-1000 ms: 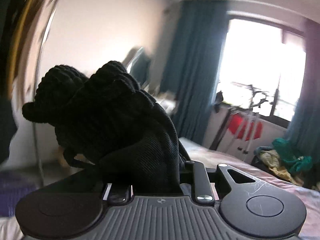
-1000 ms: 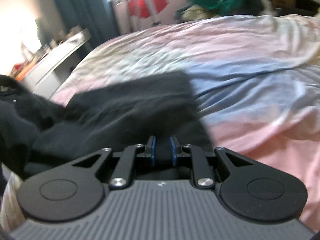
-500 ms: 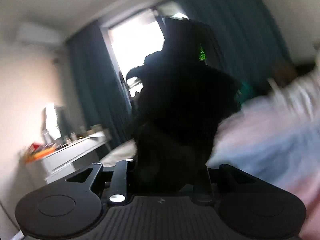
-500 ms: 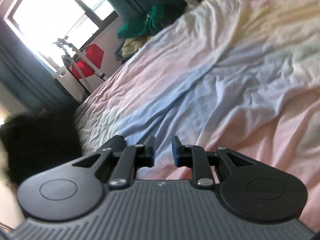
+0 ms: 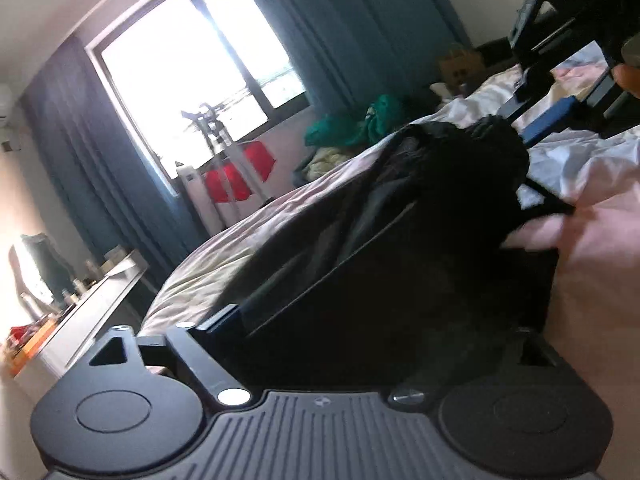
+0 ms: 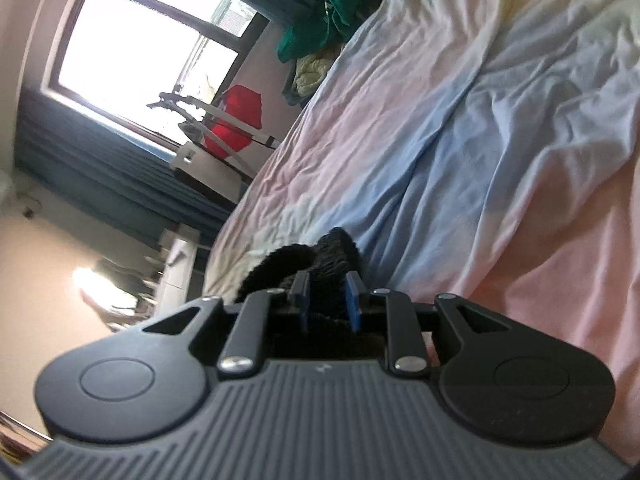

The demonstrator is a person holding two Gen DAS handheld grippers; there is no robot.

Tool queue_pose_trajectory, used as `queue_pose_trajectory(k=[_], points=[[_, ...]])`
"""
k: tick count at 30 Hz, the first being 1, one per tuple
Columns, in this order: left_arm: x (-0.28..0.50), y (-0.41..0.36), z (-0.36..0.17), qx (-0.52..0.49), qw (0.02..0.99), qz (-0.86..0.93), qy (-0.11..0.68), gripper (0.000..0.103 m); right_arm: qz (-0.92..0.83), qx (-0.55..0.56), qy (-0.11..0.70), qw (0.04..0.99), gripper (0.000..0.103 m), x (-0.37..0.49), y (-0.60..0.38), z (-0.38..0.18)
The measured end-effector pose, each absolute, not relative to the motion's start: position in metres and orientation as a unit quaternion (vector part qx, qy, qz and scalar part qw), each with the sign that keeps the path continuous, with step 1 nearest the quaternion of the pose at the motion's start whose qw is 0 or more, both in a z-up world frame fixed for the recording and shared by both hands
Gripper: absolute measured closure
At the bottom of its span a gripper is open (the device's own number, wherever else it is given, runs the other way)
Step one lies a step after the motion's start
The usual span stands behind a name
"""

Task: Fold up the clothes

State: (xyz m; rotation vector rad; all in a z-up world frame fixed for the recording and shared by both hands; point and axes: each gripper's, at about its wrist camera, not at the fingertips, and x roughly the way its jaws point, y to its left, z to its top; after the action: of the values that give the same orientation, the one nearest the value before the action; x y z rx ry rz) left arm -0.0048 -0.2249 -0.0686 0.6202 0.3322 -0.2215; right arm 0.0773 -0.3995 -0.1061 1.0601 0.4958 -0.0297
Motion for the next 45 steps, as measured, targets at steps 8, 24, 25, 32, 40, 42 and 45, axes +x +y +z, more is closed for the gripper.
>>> queue_pose_trajectory(k=[8,24,25,32,40,42,45], points=[[0.03,-0.1,-0.049,0.195,0.953,-0.036,0.228,0.01,0.074,0.515,0.24,0.82,0.021,0.071,-0.387,-0.083],[0.052,-0.023,-0.035,0.051,0.964,-0.026,0.259,0.009,-0.005,0.501,0.302,0.811,0.017,0.121,-0.33,-0.125],[0.054,-0.023,-0.036,0.048,0.964,-0.026,0.259,0.009,-0.012,0.49,0.297,0.819,0.018,0.123,-0.329,-0.125],[0.054,-0.024,-0.041,0.041,0.968,-0.019,0.247,0.013,-0.026,0.441,0.277,0.853,0.028,0.133,-0.324,-0.131],[0.041,0.005,-0.034,-0.003,0.971,0.04,0.235,0.014,0.044,0.388,0.242,0.888,0.038,0.122,-0.315,-0.094],[0.043,0.016,-0.037,-0.027,0.967,0.042,0.248,0.014,0.026,0.378,0.266,0.886,0.038,0.123,-0.316,-0.1],[0.049,0.028,-0.042,-0.075,0.956,0.031,0.281,0.014,0.009,0.383,0.3,0.874,0.035,0.126,-0.32,-0.116]])
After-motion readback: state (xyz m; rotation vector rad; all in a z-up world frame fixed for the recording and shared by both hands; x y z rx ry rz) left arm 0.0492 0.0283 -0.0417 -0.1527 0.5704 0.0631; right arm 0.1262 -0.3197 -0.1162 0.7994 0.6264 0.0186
